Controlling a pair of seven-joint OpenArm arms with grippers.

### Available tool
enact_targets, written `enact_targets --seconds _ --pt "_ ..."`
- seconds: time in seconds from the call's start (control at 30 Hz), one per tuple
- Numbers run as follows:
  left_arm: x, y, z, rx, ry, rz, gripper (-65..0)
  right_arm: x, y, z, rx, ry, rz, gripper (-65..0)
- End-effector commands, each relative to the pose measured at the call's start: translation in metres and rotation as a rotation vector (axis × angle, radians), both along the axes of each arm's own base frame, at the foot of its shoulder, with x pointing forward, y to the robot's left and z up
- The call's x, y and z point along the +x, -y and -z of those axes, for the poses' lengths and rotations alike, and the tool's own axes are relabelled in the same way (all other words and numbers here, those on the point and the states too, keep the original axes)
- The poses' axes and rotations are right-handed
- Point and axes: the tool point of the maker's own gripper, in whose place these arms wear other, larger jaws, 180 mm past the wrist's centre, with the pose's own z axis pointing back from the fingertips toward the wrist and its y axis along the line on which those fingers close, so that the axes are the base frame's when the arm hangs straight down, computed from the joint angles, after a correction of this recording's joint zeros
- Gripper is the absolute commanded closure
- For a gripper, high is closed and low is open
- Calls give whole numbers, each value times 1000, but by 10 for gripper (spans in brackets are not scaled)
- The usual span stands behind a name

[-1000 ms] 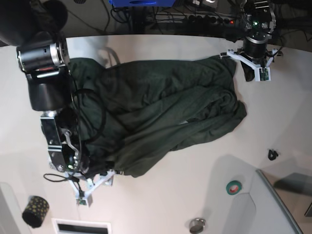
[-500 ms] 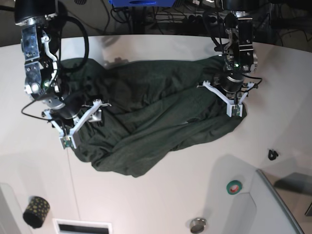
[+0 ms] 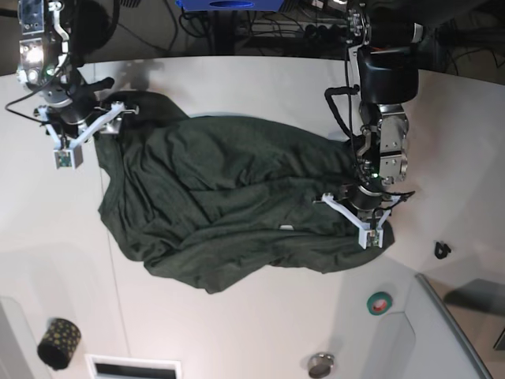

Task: Layout the t-shirt on the table in an organized manner, then fold the t-shirt properly
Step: 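Lift and shake the shirt with both grippers, spreading it flat, then grasp the shirt edge nearest the left gripper and pull it outward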

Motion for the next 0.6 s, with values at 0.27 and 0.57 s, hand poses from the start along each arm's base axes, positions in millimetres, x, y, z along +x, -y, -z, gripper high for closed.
enact_targets --seconds 0.27,0.57 --pt "-51 -9 -97 84 95 17 0 5 -13 -4 -9 23 -96 -375" --pt "-156 -87 -70 -115 17 -294 0 10 -18 -5 -1 33 -104 -375"
